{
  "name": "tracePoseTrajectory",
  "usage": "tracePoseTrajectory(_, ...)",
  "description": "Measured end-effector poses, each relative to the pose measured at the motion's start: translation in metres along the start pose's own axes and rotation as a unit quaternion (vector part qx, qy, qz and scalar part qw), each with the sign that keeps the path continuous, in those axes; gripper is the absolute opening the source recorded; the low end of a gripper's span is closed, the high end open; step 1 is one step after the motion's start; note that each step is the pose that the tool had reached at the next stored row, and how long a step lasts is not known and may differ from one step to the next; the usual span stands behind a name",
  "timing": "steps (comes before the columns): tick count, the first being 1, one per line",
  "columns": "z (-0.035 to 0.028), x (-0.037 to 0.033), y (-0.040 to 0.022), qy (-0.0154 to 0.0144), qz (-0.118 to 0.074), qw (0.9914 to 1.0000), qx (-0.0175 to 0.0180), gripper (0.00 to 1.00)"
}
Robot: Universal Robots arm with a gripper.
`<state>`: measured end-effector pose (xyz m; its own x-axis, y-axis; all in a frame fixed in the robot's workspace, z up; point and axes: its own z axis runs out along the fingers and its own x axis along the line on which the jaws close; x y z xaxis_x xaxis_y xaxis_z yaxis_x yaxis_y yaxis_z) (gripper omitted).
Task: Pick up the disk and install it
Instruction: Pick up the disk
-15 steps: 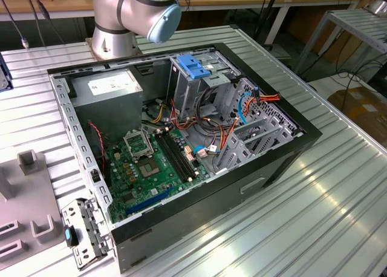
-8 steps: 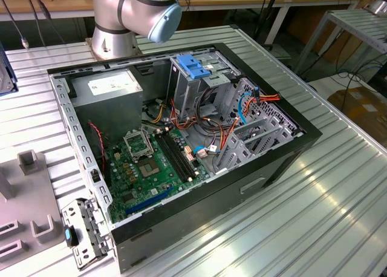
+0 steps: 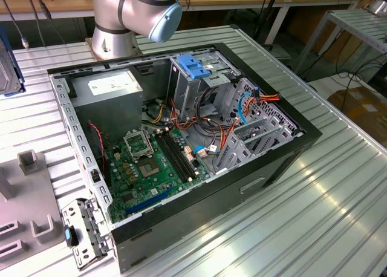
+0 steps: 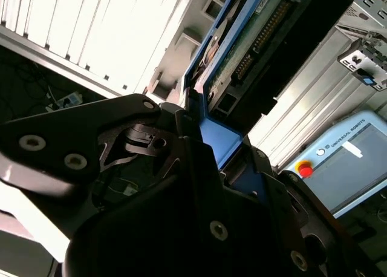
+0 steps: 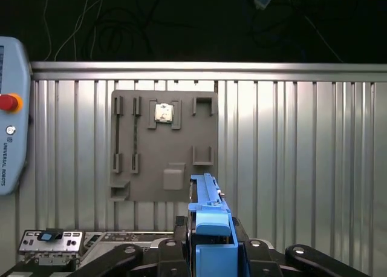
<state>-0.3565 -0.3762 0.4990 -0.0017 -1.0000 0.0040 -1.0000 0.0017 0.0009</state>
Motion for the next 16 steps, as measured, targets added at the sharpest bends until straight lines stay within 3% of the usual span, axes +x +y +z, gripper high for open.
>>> tracePoseTrajectory(16, 0.0, 0.0027, -0.0178, 0.0, 0.0, 1.0, 0.0, 0.37)
